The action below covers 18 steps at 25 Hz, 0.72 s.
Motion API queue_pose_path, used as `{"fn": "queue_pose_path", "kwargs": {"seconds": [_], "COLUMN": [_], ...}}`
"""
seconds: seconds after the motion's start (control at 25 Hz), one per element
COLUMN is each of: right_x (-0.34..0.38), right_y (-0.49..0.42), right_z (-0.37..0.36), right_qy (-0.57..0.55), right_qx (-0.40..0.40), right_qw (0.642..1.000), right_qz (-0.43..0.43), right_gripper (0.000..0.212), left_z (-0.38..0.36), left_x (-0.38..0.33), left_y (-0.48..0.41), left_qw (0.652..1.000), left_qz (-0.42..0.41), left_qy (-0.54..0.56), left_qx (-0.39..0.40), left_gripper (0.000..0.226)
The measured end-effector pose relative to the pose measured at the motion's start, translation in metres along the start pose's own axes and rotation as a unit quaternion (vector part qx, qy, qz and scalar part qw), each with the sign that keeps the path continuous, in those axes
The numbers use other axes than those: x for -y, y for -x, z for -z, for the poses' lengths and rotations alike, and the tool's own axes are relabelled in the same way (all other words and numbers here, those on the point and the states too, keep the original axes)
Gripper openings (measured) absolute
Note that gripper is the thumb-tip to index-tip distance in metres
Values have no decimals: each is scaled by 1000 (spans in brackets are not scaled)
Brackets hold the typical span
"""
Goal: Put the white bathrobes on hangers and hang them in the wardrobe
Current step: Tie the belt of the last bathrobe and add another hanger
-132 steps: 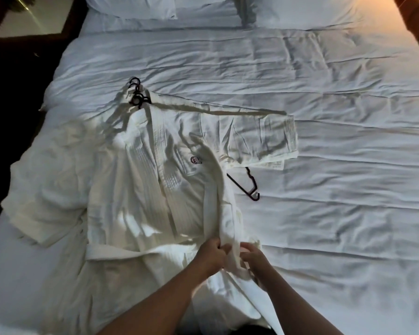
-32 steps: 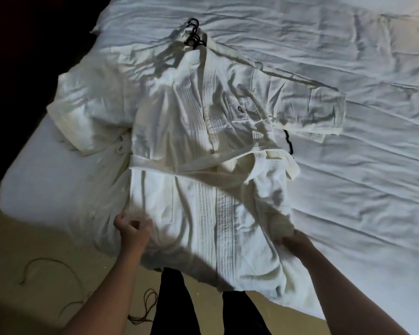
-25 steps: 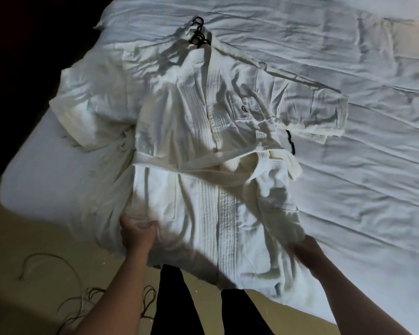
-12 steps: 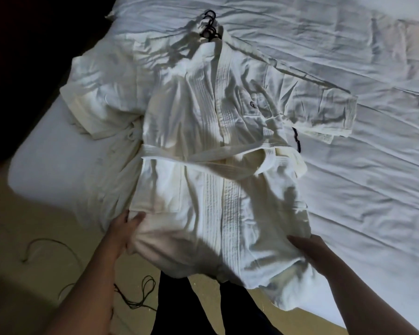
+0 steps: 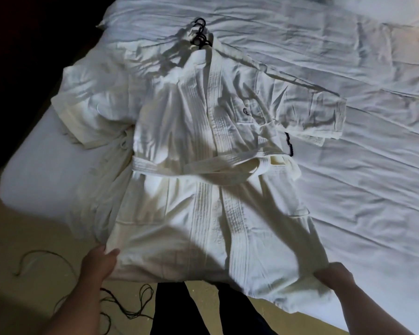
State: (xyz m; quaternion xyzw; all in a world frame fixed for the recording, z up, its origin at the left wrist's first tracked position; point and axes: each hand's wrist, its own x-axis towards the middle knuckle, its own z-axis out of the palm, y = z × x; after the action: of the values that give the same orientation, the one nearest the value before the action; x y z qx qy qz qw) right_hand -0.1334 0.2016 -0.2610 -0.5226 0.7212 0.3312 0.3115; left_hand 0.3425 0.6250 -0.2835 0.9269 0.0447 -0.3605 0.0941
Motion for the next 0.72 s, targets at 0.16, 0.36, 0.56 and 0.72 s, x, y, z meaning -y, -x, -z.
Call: {"fn": "queue_pose_path", "kwargs": {"seconds": [0.16, 0.36, 0.56, 0.72], "right_x": [-7, 13, 49, 111], "right_y": [0, 8, 37, 51], "right_z": [-8, -20, -38, -32], "right_qy": [54, 57, 65, 5], "right_qx": [-10, 39, -69, -124], "right_qw": [998, 997, 995, 985], "right_qz": [-32, -23, -28, 121], "right_gripper": [28, 50, 93, 82], "left_z": [-13, -32, -59, -82], "left_x": [-10, -14, -53, -123], "left_y": [7, 13, 52, 85], "left_qw": [999, 996, 987, 938], "left_qz": [34, 6, -44, -306], "left_qy": [-4, 4, 40, -10], "left_qx": [-21, 91, -147, -165], "left_gripper": [39, 66, 81, 66]}}
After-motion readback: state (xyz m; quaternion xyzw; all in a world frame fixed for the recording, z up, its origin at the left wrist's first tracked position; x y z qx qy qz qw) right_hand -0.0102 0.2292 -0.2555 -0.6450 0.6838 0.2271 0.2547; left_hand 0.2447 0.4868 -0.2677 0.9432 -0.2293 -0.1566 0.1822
